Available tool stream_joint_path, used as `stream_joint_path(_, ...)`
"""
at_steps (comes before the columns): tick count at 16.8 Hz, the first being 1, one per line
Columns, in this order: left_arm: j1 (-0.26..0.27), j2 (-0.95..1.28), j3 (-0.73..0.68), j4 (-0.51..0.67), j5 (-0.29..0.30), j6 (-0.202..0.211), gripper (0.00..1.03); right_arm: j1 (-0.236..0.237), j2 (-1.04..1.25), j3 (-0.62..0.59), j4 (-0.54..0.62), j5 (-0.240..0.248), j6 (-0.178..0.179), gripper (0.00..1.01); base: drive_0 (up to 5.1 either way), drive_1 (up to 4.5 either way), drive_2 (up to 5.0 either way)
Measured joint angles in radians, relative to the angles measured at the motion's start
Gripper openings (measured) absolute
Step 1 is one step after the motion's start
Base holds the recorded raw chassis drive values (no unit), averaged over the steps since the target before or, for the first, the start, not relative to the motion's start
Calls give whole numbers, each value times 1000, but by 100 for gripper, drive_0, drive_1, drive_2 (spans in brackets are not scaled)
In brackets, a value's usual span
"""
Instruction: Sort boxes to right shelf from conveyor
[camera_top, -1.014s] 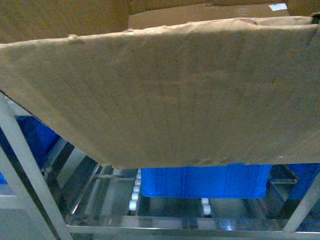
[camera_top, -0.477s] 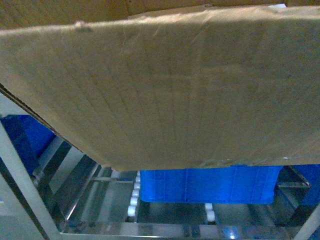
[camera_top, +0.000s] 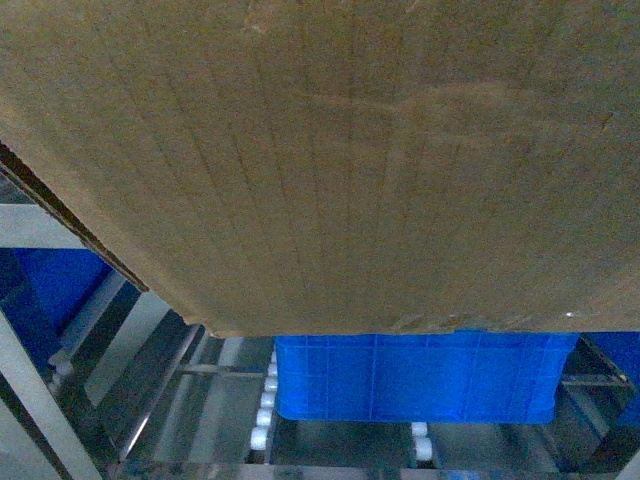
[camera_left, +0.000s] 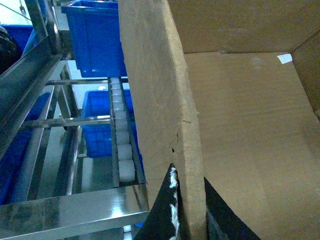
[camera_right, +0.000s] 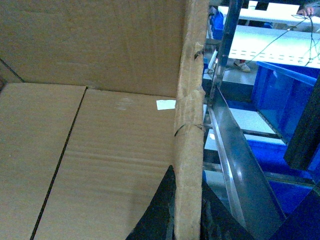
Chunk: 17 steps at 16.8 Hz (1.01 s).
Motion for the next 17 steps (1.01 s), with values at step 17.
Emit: stream_joint_path(17,78,158,425,-417,110,34,2,19,107,307,-341,-26,119,4,0,0,0)
